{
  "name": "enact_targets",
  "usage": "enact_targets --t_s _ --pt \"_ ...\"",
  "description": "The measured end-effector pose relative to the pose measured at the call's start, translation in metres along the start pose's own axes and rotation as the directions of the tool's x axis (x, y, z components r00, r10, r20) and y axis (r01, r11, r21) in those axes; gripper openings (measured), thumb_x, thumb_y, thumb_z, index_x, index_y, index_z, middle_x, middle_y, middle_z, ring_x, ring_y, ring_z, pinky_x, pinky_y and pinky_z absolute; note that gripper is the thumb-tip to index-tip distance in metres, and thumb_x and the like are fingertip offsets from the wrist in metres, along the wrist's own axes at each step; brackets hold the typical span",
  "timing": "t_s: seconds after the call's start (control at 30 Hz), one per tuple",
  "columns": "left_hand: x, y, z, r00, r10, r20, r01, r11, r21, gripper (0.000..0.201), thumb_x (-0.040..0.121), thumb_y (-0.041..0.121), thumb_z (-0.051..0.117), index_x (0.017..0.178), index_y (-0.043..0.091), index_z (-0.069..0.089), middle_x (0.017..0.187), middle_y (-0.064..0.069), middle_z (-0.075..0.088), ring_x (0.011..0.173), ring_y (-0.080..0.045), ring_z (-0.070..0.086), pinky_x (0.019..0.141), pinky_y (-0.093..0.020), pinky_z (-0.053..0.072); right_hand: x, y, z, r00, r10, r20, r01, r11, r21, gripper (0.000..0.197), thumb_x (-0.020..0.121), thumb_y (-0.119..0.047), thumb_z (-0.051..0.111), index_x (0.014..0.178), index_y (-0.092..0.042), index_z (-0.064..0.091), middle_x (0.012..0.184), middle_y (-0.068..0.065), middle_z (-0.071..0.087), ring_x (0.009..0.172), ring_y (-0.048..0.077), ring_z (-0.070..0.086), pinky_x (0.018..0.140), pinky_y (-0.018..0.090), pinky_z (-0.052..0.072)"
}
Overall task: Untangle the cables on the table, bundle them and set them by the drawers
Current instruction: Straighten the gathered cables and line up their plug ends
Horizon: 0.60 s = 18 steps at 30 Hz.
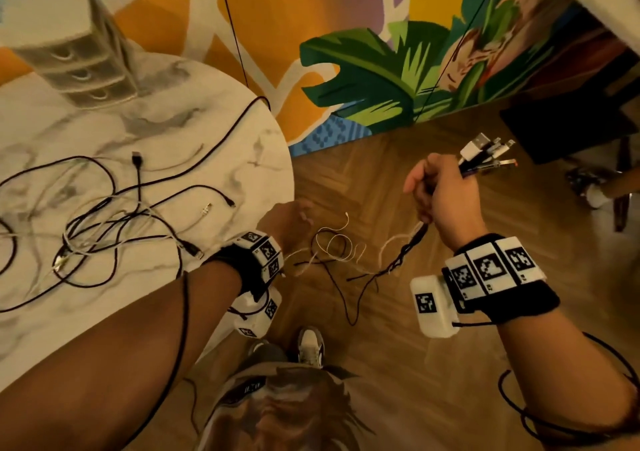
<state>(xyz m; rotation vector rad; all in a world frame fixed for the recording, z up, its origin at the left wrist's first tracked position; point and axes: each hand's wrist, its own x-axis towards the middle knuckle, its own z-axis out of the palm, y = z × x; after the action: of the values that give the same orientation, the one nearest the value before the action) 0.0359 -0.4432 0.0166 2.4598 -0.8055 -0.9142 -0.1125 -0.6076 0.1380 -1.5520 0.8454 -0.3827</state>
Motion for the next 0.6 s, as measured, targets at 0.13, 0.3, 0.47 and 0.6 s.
enact_targets --t_s 0.13,0.3,0.47,0.6 --pt "-0.026 0.063 -0.013 0.919 0.394 -0.028 -0.375 0.848 -0.375 0.03 0.086 0.023 0.062 0.115 0.028 0.057 0.109 0.008 0.059 0.093 -0.005 0.058 0.081 -0.027 0.05 -0.003 -0.014 0.012 0.997 -0.08 -0.023 0.079 0.996 -0.032 0.053 0.097 -0.029 0.027 0.056 -0.018 0.059 0.06 0.002 0.058 0.059 0.014 0.053 0.066 0.032 0.044" --pt "-0.051 0.138 -0.033 0.817 0.576 -0.025 -0.439 0.593 -0.676 0.03 0.086 0.005 0.055 0.115 0.013 0.054 0.104 0.003 0.057 0.101 -0.014 0.054 0.091 -0.03 0.046 -0.002 -0.028 0.02 0.985 -0.164 0.051 0.165 0.986 -0.01 0.048 0.097 -0.028 0.031 0.067 -0.022 0.067 0.081 -0.002 0.071 0.08 0.012 0.063 0.07 0.029 0.049" --pt "-0.054 0.148 -0.051 0.877 0.48 -0.026 -0.316 0.536 -0.783 0.019 0.094 0.006 0.039 0.083 0.002 0.054 0.062 0.002 0.053 0.055 -0.013 0.049 0.053 -0.024 0.044 -0.001 -0.019 0.009 0.935 -0.147 0.322 0.09 0.979 0.184 0.042 0.092 -0.049 0.038 0.103 -0.02 0.066 0.089 -0.006 0.072 0.079 0.01 0.068 0.059 0.02 0.051" --pt "-0.059 0.149 -0.071 0.875 0.484 0.009 -0.26 0.484 -0.836 0.041 0.096 0.017 0.039 0.055 0.015 0.034 0.041 0.007 0.033 0.037 -0.011 0.025 0.045 -0.03 0.025 -0.004 0.021 0.022 0.811 -0.09 0.578 0.117 0.993 -0.009 0.015 0.09 -0.022 0.053 0.081 -0.011 0.057 0.064 -0.006 0.063 0.057 0.008 0.057 0.055 0.017 0.045"
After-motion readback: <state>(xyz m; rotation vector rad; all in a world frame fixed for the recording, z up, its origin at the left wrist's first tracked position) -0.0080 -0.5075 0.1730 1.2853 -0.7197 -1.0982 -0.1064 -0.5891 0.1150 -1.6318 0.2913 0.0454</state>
